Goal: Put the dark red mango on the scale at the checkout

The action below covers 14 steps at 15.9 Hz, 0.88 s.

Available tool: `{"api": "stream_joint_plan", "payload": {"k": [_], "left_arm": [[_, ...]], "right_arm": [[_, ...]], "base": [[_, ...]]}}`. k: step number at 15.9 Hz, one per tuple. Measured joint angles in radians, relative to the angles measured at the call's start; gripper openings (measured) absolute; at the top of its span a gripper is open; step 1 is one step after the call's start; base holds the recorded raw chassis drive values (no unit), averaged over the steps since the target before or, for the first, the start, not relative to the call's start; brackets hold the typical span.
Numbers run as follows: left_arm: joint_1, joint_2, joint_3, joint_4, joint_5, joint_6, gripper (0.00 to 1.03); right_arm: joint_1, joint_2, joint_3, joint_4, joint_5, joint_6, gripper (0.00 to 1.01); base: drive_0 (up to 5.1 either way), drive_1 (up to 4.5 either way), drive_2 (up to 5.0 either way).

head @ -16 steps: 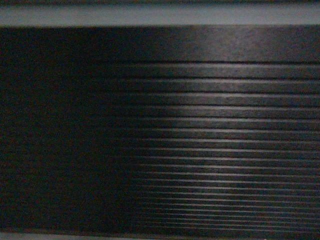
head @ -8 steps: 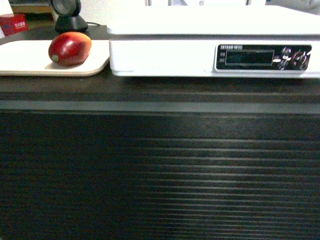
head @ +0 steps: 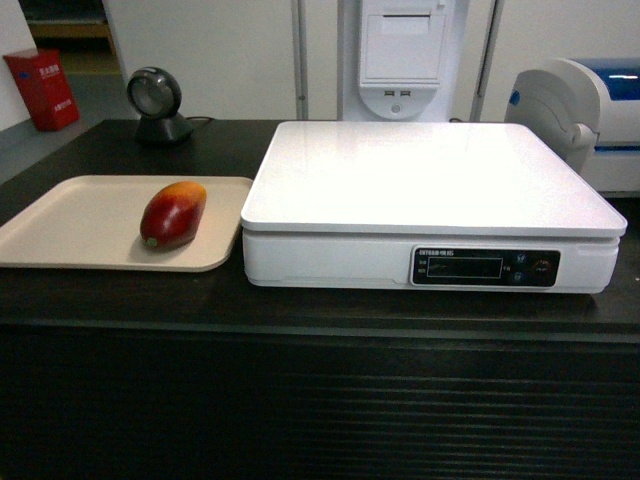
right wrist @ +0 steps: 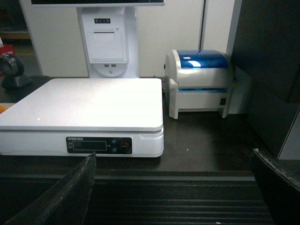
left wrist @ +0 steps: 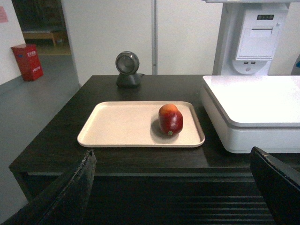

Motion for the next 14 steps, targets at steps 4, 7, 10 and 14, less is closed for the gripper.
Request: {"api": "stream_joint_plan", "payload": {"k": [4, 7, 10, 14], "left_arm": [[0.0, 0.0, 0.0, -0.003, 0.001, 0.0, 0.98], [0.0, 0.0, 0.0, -0.003, 0.0, 0.0, 0.98], [0.0, 0.0, 0.0, -0.003, 0.0, 0.0, 0.98], [0.0, 0.0, 0.0, -0.003, 0.0, 0.0, 0.98]], "right_arm": [[0.0, 0.0, 0.0, -0.005, 0.0, 0.0, 0.98], [0.0, 0.0, 0.0, -0.005, 0.0, 0.0, 0.98], [0.0, 0.0, 0.0, -0.005, 0.0, 0.0, 0.98], [0.0, 0.0, 0.0, -0.005, 0.0, 0.0, 0.98]], "base": [[0.0, 0.0, 0.0], [0.0, 0.0, 0.0], [0.0, 0.0, 0.0], [0.0, 0.0, 0.0]]}}
